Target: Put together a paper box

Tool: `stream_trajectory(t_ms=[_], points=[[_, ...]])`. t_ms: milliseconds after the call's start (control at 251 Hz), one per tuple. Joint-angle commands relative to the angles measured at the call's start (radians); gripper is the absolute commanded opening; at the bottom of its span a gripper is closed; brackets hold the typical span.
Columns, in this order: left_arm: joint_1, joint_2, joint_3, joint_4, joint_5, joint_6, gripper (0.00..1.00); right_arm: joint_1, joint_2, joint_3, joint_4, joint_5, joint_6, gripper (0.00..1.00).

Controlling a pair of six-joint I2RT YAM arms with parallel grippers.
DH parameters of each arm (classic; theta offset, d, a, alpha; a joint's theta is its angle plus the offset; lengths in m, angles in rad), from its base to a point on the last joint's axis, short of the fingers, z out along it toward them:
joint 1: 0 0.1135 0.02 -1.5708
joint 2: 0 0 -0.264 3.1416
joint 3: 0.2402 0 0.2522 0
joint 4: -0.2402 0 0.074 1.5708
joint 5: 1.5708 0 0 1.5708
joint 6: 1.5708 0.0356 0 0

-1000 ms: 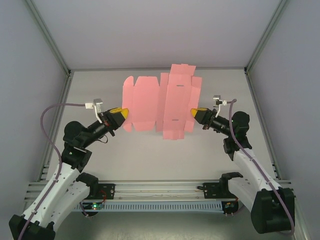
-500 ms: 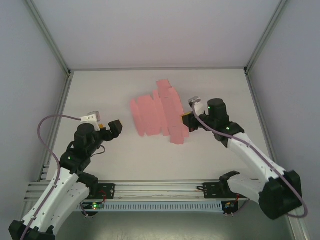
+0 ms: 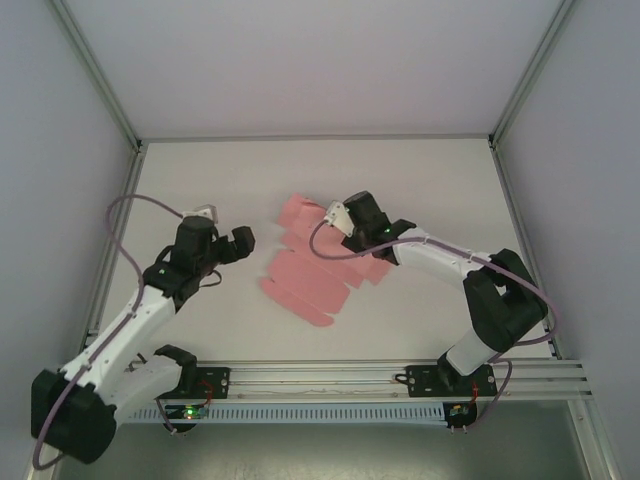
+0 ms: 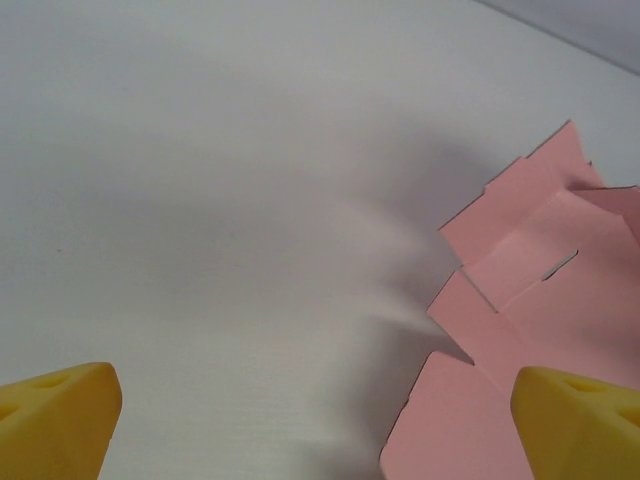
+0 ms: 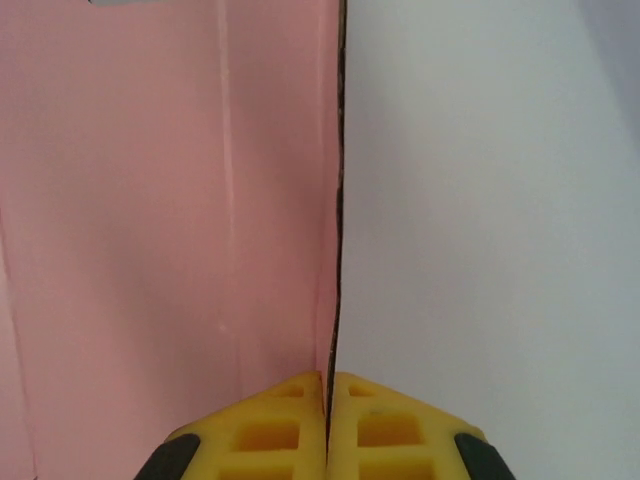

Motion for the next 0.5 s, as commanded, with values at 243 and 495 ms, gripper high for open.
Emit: stream_trajectory(t_ms=[243,495], points=[[-0.008,0.358,0.242,0.161,0.157,0.126,1.0,0.06,-0.031,-0.145,0.297,-0.017,-0.339,0.0],[-0.009,0.54,0.321,0.203,0.301,0.2,1.0,0.067,-0.067,-0.195,0.4,-0.043,-0.347,0.0]])
